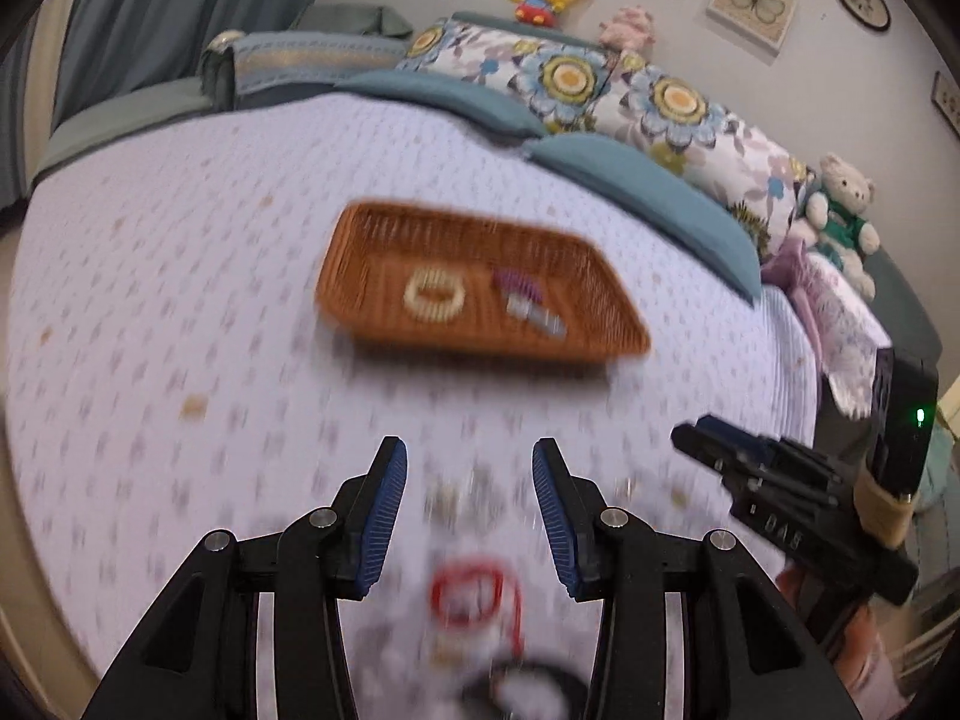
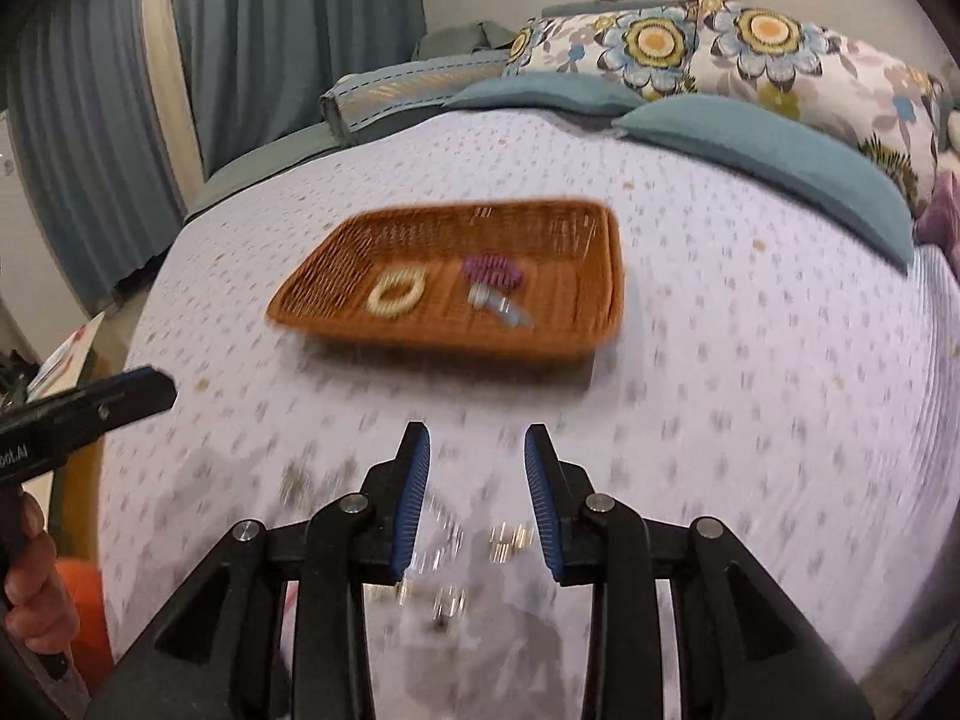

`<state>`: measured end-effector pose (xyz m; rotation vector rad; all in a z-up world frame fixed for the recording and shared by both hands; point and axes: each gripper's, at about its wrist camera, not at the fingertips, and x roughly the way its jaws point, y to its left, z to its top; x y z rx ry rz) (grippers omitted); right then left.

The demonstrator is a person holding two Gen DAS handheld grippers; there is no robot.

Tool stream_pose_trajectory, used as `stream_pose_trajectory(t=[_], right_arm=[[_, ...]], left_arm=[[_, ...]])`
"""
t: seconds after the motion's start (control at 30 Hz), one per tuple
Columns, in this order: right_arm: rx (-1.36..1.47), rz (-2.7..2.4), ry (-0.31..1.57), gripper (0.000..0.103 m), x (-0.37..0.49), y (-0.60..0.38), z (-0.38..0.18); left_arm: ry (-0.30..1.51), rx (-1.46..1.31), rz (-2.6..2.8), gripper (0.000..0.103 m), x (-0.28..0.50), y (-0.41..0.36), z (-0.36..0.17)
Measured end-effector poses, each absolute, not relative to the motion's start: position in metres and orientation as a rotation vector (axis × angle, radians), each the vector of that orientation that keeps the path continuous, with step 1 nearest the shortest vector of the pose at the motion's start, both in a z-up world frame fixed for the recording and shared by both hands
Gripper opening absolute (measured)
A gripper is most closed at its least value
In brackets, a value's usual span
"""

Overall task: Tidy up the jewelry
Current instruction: 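Grasp the black watch with the left tool while the right tool grasps the silver key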

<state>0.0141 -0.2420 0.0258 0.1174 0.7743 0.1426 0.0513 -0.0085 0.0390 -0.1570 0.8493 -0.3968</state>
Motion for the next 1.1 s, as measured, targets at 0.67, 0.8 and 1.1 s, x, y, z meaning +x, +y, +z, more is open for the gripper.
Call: stream_pose_trajectory(t=[0.67, 0.8, 1.1], right_arm=[[0.1, 0.219, 0.917, 0.035, -0.015, -0.225, -0.034], [0.08, 0.251, 0.923, 0.035, -0.009, -0.217, -0.03], [-0.054, 0.353, 0.984, 0.035, 0.011, -0.2, -0.028]], left_arm=[[1.073, -0.188, -0.313, 0.045, -0.026, -0.027, -0.038], [1.091, -0.154, -0.324, 0.039, -0.026, -0.024, -0.039], [1.115, -0.113, -0.323, 0.038, -0.022, -0.001, -0.037]])
